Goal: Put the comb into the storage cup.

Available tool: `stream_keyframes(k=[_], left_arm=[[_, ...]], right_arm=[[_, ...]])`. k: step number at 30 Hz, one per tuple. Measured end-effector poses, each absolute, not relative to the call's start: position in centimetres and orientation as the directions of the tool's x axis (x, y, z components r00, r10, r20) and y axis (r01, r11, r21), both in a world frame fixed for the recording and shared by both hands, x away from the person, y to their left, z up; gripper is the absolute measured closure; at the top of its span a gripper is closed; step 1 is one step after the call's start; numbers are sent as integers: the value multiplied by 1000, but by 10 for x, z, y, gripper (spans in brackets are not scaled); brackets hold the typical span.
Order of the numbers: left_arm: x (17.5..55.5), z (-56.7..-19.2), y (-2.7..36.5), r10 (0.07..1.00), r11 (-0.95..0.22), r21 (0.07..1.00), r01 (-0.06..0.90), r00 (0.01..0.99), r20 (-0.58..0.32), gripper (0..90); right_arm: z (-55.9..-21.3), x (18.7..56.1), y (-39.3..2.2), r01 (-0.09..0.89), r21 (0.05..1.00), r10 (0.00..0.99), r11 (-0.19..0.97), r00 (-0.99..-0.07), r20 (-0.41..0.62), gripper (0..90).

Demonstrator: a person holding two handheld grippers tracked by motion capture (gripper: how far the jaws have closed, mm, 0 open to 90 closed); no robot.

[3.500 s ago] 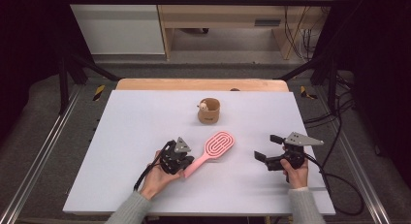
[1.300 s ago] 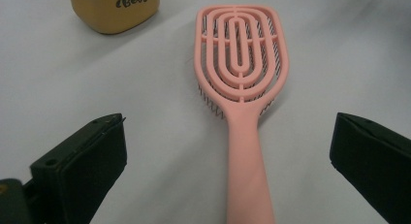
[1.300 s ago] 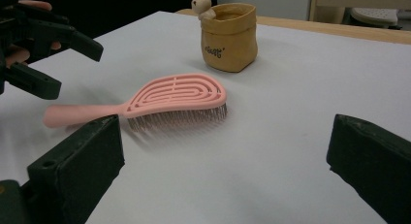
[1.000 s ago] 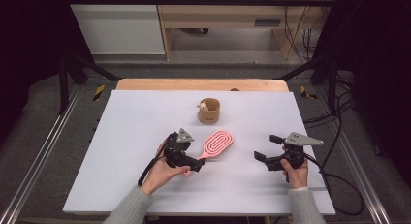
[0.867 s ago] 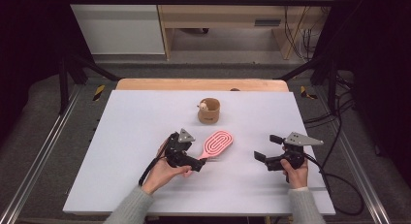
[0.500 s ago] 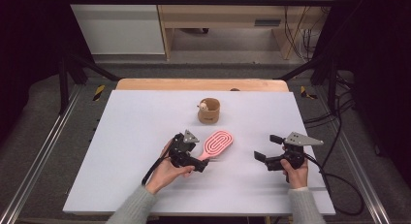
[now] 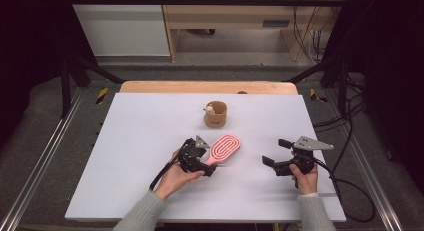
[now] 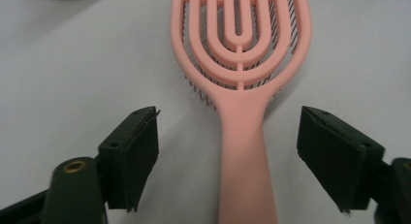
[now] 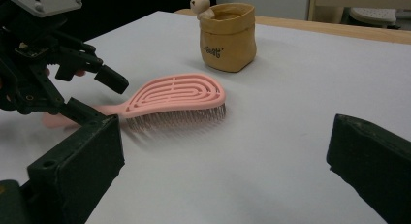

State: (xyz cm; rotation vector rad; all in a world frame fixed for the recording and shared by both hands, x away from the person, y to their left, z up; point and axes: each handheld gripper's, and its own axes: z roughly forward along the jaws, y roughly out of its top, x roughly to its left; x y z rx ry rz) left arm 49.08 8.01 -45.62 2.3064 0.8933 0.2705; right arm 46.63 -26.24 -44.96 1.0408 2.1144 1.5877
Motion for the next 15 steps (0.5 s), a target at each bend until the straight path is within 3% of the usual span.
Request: stream_keyframes(k=[15], left_arm=[[491,-459,74,649,-589,609,532,760,-36,517]], right_arm=[[-450,466,-262,366,922,695,126,-695,181,3]])
